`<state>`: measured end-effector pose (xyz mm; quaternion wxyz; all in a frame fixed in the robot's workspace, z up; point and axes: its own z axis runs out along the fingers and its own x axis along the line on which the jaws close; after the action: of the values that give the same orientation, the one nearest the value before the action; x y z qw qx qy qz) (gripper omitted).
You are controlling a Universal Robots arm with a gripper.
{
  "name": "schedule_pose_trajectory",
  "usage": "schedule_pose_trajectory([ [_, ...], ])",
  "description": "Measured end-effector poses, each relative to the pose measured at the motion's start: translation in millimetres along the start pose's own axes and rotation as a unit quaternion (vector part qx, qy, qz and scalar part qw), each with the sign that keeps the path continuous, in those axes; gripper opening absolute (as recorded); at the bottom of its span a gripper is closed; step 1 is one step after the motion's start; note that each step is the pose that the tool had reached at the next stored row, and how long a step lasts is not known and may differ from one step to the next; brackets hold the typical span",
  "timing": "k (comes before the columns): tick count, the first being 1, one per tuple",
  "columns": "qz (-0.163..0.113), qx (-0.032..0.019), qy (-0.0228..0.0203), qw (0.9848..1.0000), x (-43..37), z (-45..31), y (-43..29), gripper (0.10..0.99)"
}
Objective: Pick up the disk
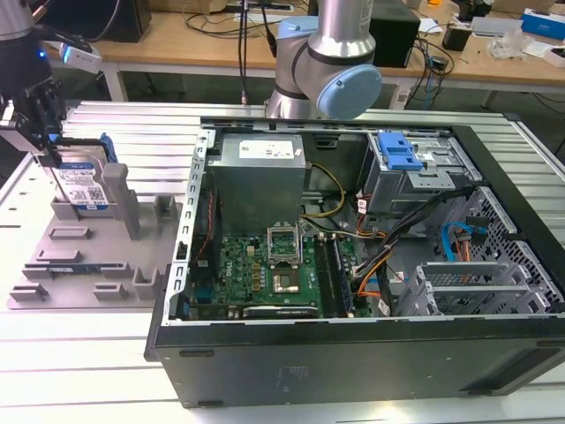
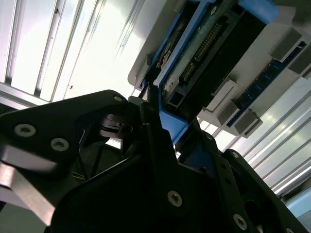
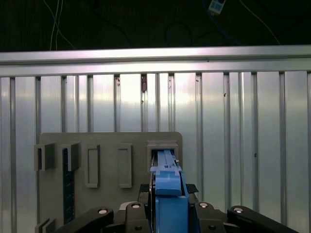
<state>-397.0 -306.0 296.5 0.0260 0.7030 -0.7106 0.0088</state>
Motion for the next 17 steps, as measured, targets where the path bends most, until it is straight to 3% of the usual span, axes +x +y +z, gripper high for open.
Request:
schedule_pose_trajectory([
  [5, 0.0, 0.0001, -0.0017, 1.0, 1.0, -0.2, -0.1, 0.365],
  [7, 0.0, 0.0001, -0.0034, 1.0, 1.7, -5.3, 0.1, 0.365],
  [11, 0.0, 0.0, -0.0048, 1.0, 3.3, -25.7, 0.6, 0.365],
  [12, 0.0, 0.0, -0.0052, 1.0, 4.0, -34.9, 0.9, 0.365],
  [13, 0.0, 0.0, -0.0055, 1.0, 4.8, -49.3, 1.2, 0.365],
  [17, 0.0, 0.0, -0.0057, 1.0, 6.2, -70.4, 1.7, 0.365],
])
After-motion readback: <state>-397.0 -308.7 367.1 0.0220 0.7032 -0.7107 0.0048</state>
